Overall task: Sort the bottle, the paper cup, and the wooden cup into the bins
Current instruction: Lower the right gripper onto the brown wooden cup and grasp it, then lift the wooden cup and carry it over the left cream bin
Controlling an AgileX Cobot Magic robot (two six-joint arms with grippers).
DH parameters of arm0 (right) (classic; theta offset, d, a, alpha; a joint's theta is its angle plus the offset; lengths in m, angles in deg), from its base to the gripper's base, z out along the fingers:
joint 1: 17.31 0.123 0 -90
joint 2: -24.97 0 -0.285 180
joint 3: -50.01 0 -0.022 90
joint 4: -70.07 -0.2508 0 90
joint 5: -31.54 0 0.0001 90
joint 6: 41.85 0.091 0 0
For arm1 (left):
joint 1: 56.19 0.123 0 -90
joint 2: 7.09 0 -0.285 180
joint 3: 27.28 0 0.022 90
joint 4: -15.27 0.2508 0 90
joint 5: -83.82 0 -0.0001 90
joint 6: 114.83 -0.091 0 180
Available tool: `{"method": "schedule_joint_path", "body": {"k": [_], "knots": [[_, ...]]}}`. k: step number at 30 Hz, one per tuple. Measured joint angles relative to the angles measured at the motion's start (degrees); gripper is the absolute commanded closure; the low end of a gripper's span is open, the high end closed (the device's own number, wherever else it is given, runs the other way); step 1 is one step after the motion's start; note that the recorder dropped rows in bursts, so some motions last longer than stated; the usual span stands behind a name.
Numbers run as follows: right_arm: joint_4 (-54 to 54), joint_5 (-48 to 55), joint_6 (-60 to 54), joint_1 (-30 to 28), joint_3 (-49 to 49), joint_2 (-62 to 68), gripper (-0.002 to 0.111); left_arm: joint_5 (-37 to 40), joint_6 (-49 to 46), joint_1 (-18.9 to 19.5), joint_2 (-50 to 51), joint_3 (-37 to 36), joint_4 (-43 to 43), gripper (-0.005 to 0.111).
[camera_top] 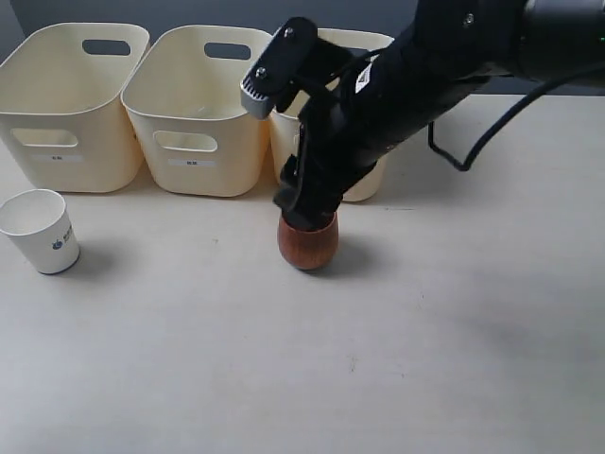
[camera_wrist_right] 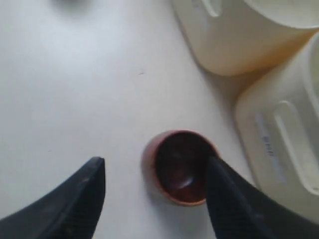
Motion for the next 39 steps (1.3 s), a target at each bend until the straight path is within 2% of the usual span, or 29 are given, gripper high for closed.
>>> {"method": "schedule_joint_path", "body": {"k": [4,7,14,21,23,24,25,27,39], "knots": [[-5.7,3.3,-2.7,0.2,1.2,4.7,0.050,0.0,0.0,0.0,0.0,0.0,0.0,0.107],[-5.8,3.7,-2.9,0.2,1.2,8.8,0.046,0.0,0.0,0.0,0.0,0.0,0.0,0.107],[-5.3,-3.3,-3.1,0.3,1.2,12.9,0.046,0.0,0.0,0.0,0.0,0.0,0.0,0.107],[-3.8,-4.8,-3.1,0.3,1.2,15.2,0.047,0.0,0.0,0.0,0.0,0.0,0.0,0.107],[-3.6,-5.3,-3.1,0.3,1.2,15.8,0.054,0.0,0.0,0.0,0.0,0.0,0.0,0.107],[-3.3,-5.4,-3.0,0.3,1.2,16.2,0.064,0.0,0.0,0.0,0.0,0.0,0.0,0.107],[-3.2,-5.4,-2.9,0.3,1.2,16.5,0.074,0.0,0.0,0.0,0.0,0.0,0.0,0.107],[-2.8,-5.4,-2.8,0.3,1.2,16.8,0.106,0.0,0.0,0.0,0.0,0.0,0.0,0.107],[-3.8,-5.4,-2.5,1.8,8.7,13.7,0.109,0.0,0.0,0.0,0.0,0.0,0.0,0.107]]}}
